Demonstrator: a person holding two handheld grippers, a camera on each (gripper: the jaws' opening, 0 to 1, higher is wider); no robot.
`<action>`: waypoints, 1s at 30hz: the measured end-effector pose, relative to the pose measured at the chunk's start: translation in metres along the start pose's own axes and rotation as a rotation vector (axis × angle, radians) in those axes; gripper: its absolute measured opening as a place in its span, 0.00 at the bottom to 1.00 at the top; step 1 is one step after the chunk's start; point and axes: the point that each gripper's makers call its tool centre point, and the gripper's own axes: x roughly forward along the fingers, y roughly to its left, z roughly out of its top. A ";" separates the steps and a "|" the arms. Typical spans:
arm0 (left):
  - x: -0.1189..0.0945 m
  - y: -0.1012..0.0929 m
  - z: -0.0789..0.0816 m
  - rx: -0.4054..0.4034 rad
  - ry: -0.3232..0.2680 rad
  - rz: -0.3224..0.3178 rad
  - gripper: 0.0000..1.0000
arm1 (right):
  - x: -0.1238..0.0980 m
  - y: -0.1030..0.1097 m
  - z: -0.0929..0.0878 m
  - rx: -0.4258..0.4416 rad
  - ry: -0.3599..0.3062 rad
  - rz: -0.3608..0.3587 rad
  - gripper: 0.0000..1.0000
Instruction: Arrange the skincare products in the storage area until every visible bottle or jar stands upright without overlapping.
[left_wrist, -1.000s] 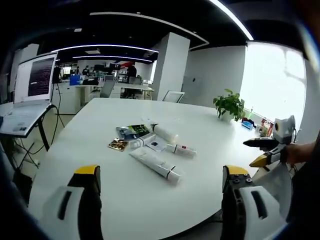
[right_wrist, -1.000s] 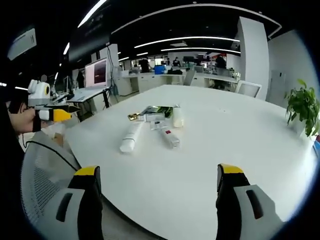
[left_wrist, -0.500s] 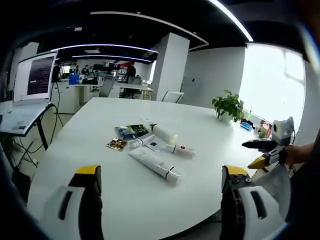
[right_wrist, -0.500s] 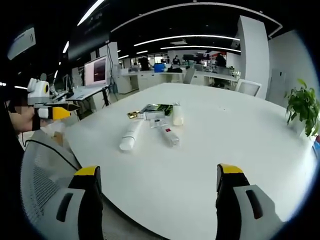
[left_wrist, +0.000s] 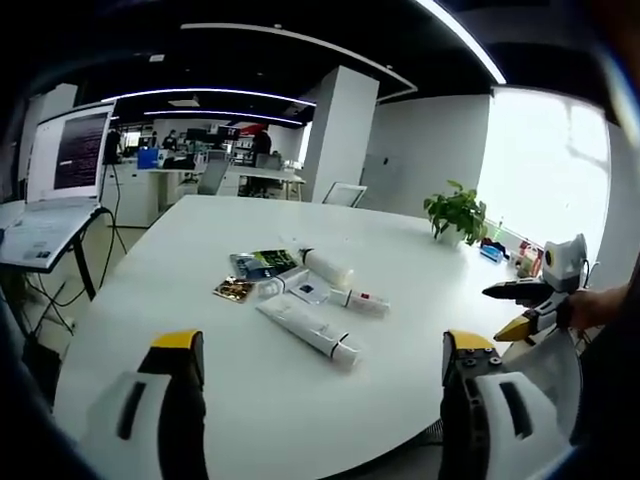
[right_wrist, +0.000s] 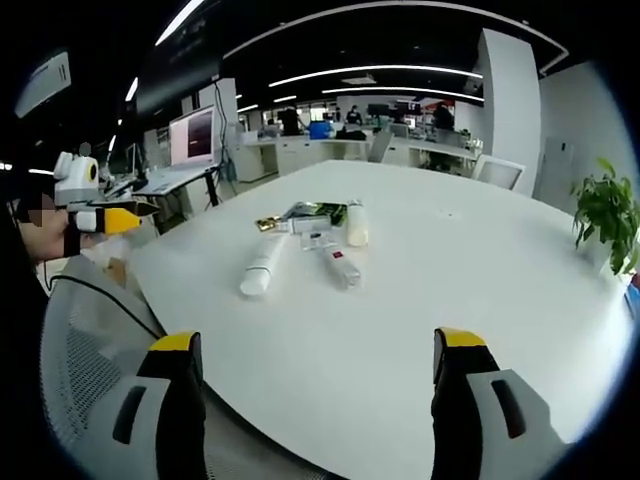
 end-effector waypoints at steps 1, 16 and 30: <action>0.000 0.002 0.000 -0.001 0.001 -0.002 0.92 | 0.000 0.000 0.000 0.001 -0.002 0.001 0.95; 0.001 0.006 -0.002 -0.004 0.001 -0.002 0.91 | 0.006 0.005 -0.003 0.003 0.038 0.019 0.94; 0.001 0.005 -0.004 0.023 0.007 -0.005 0.90 | 0.015 0.017 -0.003 0.020 0.092 0.066 0.87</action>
